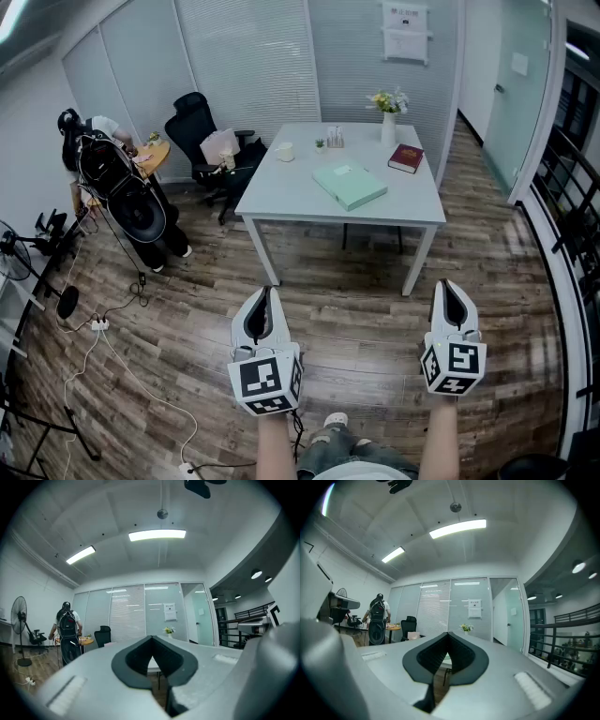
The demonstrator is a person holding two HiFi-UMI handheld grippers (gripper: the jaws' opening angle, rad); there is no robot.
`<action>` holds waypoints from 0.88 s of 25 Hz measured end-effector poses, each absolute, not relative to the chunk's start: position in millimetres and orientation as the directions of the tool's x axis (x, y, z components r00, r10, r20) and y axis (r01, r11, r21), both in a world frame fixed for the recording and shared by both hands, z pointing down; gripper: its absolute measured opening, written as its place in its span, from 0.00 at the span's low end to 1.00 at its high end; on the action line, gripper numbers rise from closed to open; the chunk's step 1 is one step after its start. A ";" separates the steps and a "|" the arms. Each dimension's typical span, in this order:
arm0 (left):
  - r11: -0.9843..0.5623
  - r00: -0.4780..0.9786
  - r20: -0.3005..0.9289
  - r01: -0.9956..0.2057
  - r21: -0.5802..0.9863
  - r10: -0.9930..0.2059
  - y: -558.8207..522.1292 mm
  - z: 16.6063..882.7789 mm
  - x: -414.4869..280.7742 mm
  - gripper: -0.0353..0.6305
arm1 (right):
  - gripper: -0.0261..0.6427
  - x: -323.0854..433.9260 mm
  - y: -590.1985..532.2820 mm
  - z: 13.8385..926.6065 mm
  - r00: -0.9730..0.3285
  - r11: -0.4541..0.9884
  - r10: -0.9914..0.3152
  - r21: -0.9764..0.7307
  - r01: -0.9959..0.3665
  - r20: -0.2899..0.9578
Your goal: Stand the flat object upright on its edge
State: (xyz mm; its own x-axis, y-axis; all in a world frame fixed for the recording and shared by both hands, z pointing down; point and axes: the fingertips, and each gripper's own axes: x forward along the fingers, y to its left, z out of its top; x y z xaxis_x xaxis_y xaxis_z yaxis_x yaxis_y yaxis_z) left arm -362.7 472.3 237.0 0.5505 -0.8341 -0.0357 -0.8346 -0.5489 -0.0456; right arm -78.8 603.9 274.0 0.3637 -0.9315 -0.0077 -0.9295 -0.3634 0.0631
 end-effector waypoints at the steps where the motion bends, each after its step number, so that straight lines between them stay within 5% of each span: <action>1: -0.549 0.551 -0.036 -0.834 -0.046 -0.834 472.9 236.7 -363.0 0.05 | 0.07 -79.1 604.6 273.9 0.364 -0.364 -0.931 0.061 -0.930 -0.008; 19: -0.554 0.554 -0.043 -0.833 -0.011 -0.832 445.2 237.1 -372.8 0.05 | 0.07 -83.5 576.4 275.4 0.356 -0.355 -0.934 0.073 -0.932 0.006; 22: -0.565 0.564 -0.056 -0.825 0.002 -0.824 431.1 238.0 -375.2 0.13 | 0.18 -87.4 562.0 278.6 0.344 -0.342 -0.939 0.063 -0.937 0.009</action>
